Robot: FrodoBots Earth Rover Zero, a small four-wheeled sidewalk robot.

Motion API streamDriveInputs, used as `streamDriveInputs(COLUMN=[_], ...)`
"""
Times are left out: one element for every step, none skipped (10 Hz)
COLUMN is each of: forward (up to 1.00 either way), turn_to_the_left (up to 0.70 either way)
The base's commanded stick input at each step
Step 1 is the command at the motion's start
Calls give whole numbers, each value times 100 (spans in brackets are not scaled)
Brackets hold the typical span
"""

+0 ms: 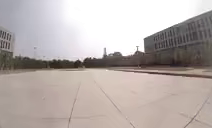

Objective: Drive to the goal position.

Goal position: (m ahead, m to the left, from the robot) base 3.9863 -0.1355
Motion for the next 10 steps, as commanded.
streamDriveInputs(forward=[70,70,70,70,70,70,70,70,70,70], turn_to_the_left=[0,0,0,0,0,0,0,0,0,0])
